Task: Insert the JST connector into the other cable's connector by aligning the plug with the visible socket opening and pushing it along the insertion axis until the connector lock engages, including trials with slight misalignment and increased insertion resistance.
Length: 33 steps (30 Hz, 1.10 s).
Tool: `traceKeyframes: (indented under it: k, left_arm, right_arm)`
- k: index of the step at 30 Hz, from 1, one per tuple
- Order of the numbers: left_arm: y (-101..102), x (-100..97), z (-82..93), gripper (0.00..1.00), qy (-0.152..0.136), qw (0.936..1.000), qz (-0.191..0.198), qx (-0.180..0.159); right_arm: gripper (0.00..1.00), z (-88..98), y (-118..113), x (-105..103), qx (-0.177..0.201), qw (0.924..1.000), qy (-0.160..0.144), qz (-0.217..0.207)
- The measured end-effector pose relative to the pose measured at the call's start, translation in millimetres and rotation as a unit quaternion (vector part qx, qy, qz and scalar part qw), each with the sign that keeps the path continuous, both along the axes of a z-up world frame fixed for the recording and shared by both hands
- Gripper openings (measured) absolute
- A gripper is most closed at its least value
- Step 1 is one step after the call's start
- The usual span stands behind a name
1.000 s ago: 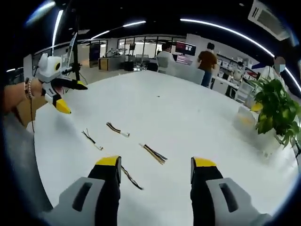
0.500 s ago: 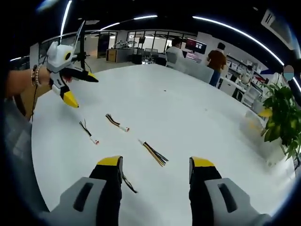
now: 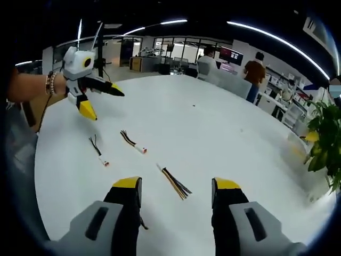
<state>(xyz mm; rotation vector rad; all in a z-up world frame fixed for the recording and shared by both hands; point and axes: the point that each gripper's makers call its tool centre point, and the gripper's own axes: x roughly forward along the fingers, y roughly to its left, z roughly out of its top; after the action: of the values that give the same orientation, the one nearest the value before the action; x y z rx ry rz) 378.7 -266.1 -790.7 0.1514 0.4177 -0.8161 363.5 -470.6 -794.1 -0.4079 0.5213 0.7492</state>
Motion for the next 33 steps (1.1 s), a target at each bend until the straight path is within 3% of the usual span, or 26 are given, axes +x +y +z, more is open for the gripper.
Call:
traceKeyframes:
  k: [8, 17, 23, 26, 33]
  left_arm:
    - [-14, 1.7, -2.7, 0.75, -0.003, 0.9993, -0.031, -0.018]
    - [-34, 5.0, -6.9, 0.72, -0.006, 0.9968, -0.066, -0.044]
    - [-47, 3.7, -9.4, 0.62, -0.019, 0.9935, -0.1, -0.052]
    - [-51, 6.1, -9.0, 0.63, -0.027, 0.9927, -0.102, -0.06]
    - [-63, 7.3, -7.9, 0.6, -0.035, 0.9887, -0.121, -0.081]
  right_arm:
    - [0.5, -2.8, 10, 6, -0.003, 0.9993, -0.008, 0.037]
    - [0.5, -12.0, 27, 8, 0.012, 0.9935, -0.008, 0.113]
    - [0.48, -13.1, 38, 5, 0.047, 0.9842, -0.011, 0.17]
    - [0.49, -13.9, 38, 9, 0.067, 0.9812, -0.011, 0.18]
    - [0.42, -13.8, 50, 5, 0.125, 0.9639, -0.001, 0.235]
